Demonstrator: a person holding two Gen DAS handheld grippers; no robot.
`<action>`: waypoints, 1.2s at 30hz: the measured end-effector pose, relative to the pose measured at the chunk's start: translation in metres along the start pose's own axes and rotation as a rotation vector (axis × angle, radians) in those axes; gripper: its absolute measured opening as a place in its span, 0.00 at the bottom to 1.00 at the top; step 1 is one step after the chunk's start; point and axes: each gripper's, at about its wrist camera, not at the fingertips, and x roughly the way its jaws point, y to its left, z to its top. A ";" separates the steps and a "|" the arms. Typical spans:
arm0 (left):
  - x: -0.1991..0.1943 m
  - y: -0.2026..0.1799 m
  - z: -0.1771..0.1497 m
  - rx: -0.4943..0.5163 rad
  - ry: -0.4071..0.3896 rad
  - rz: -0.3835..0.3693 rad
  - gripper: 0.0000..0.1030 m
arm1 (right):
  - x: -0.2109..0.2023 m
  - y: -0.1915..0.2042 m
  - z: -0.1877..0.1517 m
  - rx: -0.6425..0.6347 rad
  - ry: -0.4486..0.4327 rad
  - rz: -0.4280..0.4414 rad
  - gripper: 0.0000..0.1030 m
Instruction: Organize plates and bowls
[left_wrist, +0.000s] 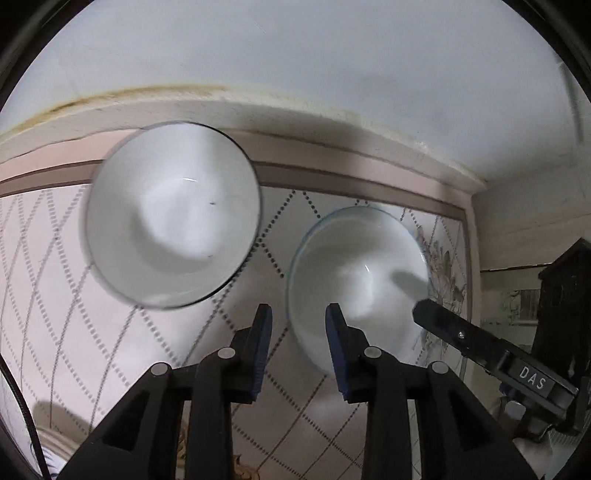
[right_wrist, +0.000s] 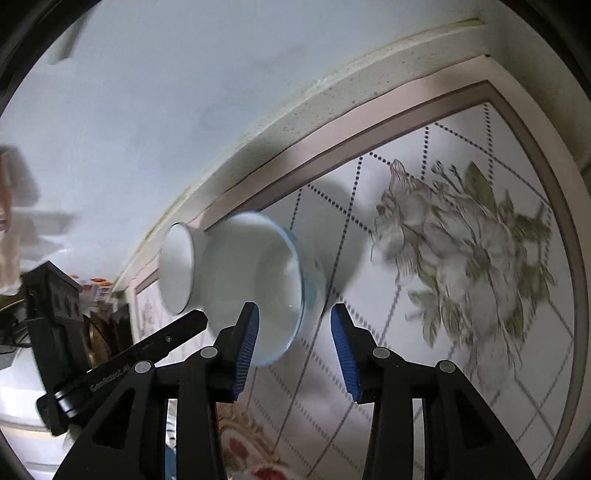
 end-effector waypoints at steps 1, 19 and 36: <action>0.005 -0.001 0.003 0.002 0.004 0.015 0.25 | 0.004 0.001 0.002 -0.003 -0.002 -0.005 0.42; -0.028 -0.025 -0.027 0.114 -0.047 0.116 0.11 | -0.001 0.028 -0.028 -0.095 -0.057 -0.094 0.13; -0.130 -0.016 -0.170 0.174 -0.045 0.094 0.12 | -0.091 0.073 -0.202 -0.190 -0.024 -0.066 0.13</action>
